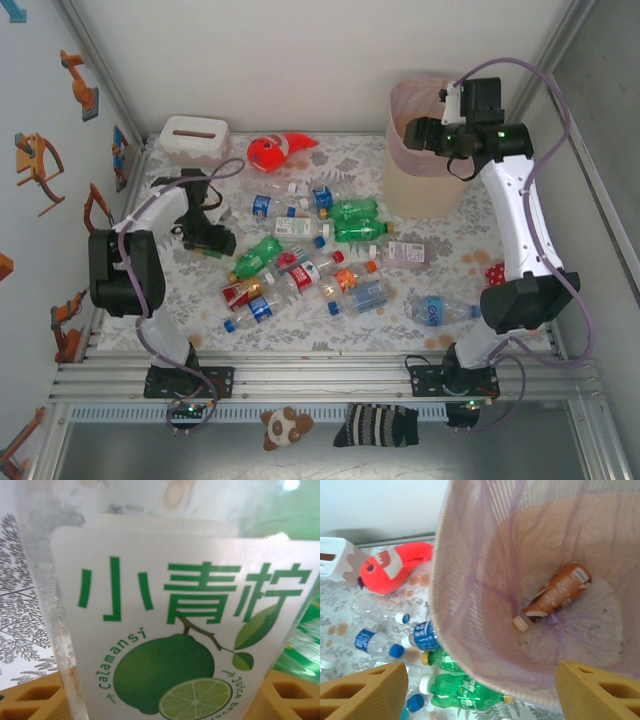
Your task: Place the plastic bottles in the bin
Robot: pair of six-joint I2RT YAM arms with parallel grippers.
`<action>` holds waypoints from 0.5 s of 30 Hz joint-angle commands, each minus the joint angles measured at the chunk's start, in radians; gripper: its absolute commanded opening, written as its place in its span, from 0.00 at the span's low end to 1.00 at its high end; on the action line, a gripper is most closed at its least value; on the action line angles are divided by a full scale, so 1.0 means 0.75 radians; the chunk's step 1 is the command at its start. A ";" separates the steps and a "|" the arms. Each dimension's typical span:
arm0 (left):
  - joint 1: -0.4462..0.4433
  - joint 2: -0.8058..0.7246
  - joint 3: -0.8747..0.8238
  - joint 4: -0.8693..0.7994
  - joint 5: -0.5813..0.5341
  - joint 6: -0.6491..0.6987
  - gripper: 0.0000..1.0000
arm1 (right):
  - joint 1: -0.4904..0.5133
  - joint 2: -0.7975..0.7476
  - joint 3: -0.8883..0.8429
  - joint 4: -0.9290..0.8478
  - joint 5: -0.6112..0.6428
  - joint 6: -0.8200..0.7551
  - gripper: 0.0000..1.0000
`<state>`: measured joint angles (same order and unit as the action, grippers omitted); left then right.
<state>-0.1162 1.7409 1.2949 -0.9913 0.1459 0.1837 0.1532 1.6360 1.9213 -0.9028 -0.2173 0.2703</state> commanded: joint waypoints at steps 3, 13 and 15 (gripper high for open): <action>0.006 -0.205 0.091 0.014 0.277 -0.025 0.64 | 0.027 -0.135 -0.110 0.190 -0.189 0.056 0.77; -0.102 -0.587 0.014 0.484 0.805 -0.150 0.61 | 0.155 -0.332 -0.422 0.742 -0.653 0.109 0.76; -0.151 -0.641 -0.014 0.619 0.869 -0.209 0.60 | 0.198 -0.349 -0.445 0.832 -0.743 0.111 0.77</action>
<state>-0.1936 1.3094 1.3121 -0.7132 0.6315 0.0978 0.2676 1.4109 1.6039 -0.4519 -0.6243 0.3397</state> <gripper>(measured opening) 0.643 0.765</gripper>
